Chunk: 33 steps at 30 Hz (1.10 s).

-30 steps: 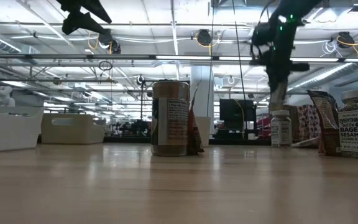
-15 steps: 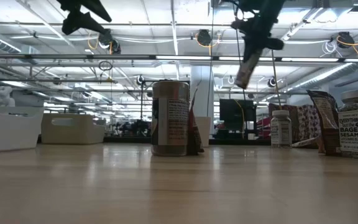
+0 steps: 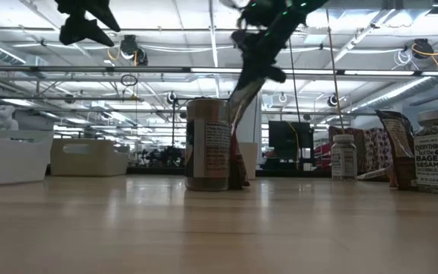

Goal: Sort spices by type
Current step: Put the brown seasoning pack into the top white bin

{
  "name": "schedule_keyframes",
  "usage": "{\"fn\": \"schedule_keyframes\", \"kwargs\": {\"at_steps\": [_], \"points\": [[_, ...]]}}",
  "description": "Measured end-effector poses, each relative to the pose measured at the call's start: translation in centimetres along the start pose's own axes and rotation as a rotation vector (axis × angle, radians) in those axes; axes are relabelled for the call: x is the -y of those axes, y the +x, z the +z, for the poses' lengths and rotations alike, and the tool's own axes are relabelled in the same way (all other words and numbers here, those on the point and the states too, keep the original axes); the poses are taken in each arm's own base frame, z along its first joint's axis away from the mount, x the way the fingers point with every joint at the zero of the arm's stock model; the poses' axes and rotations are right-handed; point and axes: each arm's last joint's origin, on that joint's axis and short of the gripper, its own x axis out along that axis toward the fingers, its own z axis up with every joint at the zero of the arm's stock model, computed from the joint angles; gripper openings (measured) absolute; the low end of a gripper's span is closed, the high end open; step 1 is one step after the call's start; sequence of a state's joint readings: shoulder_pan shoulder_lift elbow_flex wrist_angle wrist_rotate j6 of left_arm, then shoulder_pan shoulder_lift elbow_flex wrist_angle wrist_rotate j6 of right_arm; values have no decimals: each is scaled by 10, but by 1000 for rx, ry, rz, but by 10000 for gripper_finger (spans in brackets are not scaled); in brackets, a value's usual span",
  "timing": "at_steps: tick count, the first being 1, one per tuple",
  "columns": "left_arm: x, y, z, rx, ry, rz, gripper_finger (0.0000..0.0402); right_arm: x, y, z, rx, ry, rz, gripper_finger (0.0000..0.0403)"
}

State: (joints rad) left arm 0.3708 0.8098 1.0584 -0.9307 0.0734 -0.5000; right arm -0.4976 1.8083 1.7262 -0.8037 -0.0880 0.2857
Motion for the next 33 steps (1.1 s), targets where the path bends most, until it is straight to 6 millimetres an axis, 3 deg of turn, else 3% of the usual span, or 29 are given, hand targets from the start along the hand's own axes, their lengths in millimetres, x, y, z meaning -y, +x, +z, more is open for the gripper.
{"fn": "schedule_keyframes", "kwargs": {"at_steps": [12, 21, 33], "points": [[-2, -17, -5, 81, -12, 17, 189, -12, 47, 39, -151, -159, -42, 0], [-4, -16, -5, 104, -12, 65, 189, -8, 81, 28, -293, -213, -61, 0], [-7, -9, -8, 97, -14, 90, 189, -3, 95, 15, -403, -238, -73, 0]]}}
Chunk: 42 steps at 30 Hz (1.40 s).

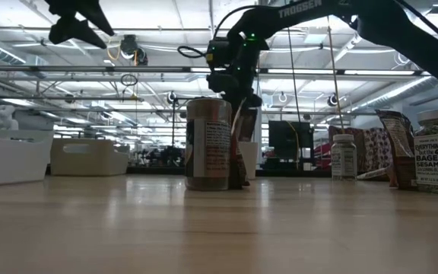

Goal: Sort spices by type
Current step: Put the brown seasoning pack into the top white bin

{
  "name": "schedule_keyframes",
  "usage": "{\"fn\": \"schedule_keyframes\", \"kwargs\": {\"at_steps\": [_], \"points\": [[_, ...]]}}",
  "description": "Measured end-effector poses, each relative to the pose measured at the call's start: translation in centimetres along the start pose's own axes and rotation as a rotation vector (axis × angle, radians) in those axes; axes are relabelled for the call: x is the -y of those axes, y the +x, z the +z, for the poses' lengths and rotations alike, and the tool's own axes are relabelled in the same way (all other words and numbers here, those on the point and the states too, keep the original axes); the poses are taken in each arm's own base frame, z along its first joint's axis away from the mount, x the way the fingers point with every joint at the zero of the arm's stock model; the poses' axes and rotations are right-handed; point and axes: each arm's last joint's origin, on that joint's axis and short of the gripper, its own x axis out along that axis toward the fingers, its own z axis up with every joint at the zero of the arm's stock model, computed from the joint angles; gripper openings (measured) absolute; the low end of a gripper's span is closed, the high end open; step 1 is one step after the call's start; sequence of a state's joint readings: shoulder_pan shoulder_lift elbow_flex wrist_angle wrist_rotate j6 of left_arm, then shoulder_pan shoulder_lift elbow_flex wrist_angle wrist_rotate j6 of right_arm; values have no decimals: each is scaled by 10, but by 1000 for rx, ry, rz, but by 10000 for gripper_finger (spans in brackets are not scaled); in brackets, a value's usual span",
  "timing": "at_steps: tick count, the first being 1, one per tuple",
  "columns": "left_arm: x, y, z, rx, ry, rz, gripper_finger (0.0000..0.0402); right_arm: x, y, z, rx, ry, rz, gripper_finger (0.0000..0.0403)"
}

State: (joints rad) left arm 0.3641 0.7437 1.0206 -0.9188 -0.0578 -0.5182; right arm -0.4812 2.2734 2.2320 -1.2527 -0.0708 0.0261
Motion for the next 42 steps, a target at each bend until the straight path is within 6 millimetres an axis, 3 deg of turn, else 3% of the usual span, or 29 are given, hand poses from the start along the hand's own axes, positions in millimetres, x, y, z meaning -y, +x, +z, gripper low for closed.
{"fn": "schedule_keyframes", "kwargs": {"at_steps": [20, 34, 42], "points": [[1, 0, 3, 27, -2, -15, 189, -1, 27, -7, -35, 8, 1, 2], [1, 0, 3, 26, -2, -15, 189, -5, 25, -9, -58, -14, 11, 108], [1, 0, 3, 27, 0, -12, 189, -9, -9, 0, -1, -22, 16, 148]]}}
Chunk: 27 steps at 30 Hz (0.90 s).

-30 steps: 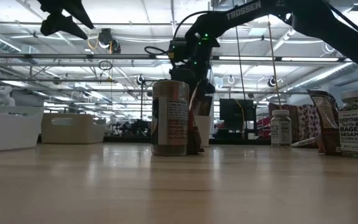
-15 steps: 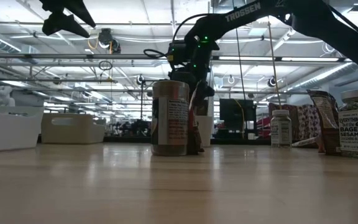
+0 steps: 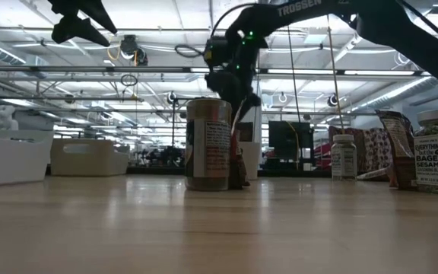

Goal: Sort spices by type
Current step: Put the brown seasoning pack into the top white bin

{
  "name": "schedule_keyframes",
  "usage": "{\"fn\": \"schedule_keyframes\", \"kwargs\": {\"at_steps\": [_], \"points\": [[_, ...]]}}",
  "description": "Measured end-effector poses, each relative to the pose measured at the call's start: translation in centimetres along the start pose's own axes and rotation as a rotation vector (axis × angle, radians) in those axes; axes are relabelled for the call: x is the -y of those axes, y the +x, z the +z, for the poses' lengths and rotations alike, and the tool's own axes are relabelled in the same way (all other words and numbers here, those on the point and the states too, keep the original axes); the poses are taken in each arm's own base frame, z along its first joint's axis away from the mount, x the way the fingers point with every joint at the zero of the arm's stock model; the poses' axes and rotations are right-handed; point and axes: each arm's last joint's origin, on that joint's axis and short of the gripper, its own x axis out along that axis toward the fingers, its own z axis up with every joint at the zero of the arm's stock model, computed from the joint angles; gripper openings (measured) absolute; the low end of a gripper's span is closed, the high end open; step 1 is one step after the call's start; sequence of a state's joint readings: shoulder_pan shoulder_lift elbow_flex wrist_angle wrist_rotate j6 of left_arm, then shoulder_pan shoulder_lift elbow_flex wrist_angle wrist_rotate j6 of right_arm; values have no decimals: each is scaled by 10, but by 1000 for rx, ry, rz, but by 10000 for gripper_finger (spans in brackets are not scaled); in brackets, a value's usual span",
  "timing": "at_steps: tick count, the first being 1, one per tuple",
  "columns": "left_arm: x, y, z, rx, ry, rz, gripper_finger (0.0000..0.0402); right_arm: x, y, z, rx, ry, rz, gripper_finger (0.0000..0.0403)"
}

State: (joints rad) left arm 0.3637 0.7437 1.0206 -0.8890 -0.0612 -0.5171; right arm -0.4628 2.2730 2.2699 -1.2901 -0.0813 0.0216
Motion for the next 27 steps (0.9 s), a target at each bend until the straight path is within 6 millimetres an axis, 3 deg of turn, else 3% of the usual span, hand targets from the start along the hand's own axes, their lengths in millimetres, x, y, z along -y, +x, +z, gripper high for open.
{"fn": "schedule_keyframes", "kwargs": {"at_steps": [5, 13, 16, 21, 27], "points": [[0, 0, 0, 0, 0, 0, 189, 6, -33, 1, 56, 26, -1, 155], [0, 0, 2, 27, 5, 9, 189, 38, -97, -24, 108, 134, -34, 155], [0, 0, 2, 27, 5, 11, 189, 41, -122, -37, 123, 126, -43, 155], [1, 2, 3, 30, 16, 14, 189, 30, -161, -59, 156, 45, -41, 155], [9, 11, 15, 101, 112, -49, 189, 1, -202, -88, 215, -61, 24, 155]]}}
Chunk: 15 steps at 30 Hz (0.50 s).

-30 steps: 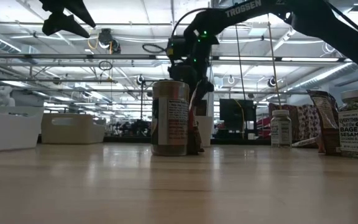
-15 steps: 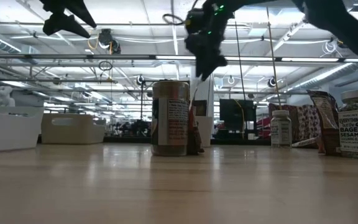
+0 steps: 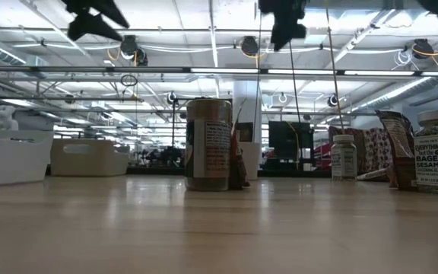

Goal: Sort spices by type
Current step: Put the brown seasoning pack into the top white bin

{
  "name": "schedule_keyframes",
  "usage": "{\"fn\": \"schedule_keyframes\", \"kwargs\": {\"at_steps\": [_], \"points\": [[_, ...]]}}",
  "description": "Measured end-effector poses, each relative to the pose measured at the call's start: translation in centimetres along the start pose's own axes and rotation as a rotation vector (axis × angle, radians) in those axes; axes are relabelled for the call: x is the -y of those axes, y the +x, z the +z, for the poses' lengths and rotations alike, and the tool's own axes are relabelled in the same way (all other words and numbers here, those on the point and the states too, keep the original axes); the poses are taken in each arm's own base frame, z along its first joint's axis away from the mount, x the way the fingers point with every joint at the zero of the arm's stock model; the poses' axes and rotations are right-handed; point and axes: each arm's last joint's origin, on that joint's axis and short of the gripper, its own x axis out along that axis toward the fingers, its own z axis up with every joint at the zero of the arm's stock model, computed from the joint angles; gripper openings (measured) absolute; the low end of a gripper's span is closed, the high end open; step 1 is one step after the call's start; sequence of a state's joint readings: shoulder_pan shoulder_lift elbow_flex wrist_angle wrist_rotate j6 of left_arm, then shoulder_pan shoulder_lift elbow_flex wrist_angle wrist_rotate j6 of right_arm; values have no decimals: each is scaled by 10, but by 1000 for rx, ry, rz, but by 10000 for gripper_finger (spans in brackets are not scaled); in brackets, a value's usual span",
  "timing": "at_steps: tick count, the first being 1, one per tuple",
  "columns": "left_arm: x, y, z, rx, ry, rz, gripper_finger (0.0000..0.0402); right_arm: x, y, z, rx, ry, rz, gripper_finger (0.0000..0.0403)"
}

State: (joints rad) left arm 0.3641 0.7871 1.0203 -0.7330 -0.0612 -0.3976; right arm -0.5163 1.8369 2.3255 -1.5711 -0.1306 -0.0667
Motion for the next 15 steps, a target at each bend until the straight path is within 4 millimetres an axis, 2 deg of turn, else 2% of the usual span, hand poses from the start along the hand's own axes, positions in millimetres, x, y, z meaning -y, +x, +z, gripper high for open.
{"fn": "schedule_keyframes", "kwargs": {"at_steps": [7, 11, 15], "points": [[10, 23, 12, 36, 111, -123, 189, -38, -45, -22, 102, -82, 140, 155], [15, 40, 17, 34, 152, -188, 189, -51, -52, -40, 80, -90, 125, 155], [19, 60, 19, 5, 178, -254, 189, -58, -45, -61, 43, -79, 141, 155]]}}
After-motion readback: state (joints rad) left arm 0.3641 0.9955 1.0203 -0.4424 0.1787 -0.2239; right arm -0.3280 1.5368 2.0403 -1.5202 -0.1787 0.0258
